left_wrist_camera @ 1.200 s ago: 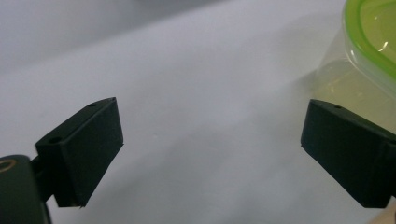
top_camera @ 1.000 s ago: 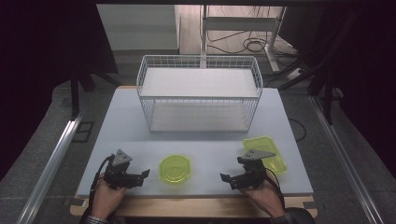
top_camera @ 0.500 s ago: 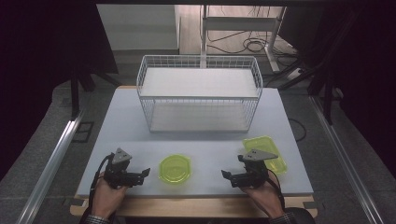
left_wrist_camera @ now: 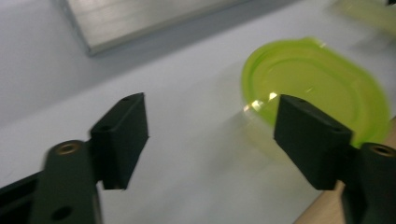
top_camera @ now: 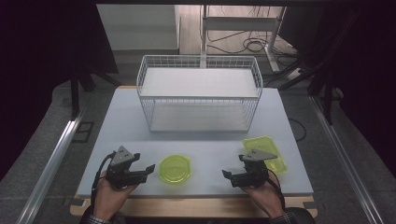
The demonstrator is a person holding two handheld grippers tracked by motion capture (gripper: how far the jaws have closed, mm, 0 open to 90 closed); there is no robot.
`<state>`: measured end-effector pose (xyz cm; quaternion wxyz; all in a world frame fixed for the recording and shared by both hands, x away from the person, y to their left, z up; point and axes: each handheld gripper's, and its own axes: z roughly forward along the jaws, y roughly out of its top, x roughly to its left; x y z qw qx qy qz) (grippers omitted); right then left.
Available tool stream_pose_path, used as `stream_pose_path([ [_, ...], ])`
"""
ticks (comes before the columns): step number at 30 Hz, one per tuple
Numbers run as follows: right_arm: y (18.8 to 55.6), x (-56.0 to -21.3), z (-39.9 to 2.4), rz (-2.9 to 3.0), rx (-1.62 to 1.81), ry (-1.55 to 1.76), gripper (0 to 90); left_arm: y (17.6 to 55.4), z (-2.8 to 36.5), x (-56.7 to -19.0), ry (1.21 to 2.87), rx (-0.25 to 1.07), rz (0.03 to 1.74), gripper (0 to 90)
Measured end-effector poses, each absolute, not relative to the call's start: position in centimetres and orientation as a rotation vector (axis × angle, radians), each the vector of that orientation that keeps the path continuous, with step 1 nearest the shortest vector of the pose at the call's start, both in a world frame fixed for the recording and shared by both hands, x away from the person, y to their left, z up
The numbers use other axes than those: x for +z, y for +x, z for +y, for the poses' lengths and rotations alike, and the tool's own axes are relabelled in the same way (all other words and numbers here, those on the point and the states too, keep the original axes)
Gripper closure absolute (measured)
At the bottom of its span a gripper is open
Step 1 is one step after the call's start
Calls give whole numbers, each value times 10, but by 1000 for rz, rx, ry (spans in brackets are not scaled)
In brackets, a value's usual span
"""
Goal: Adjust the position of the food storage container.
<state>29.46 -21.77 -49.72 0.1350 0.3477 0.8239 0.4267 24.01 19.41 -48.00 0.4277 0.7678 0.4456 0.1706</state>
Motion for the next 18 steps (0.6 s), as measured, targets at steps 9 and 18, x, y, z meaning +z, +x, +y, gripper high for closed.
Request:
stream_pose_path([
  [9, 294, -496, -218, 2366, 1227, 1001, 96, 236, 160, -471, 1967, 312, 984, 515],
  [18, 294, -495, -218, 2356, 1221, 990, 98, 231, 125, -467, 2040, 289, 889, 775],
])
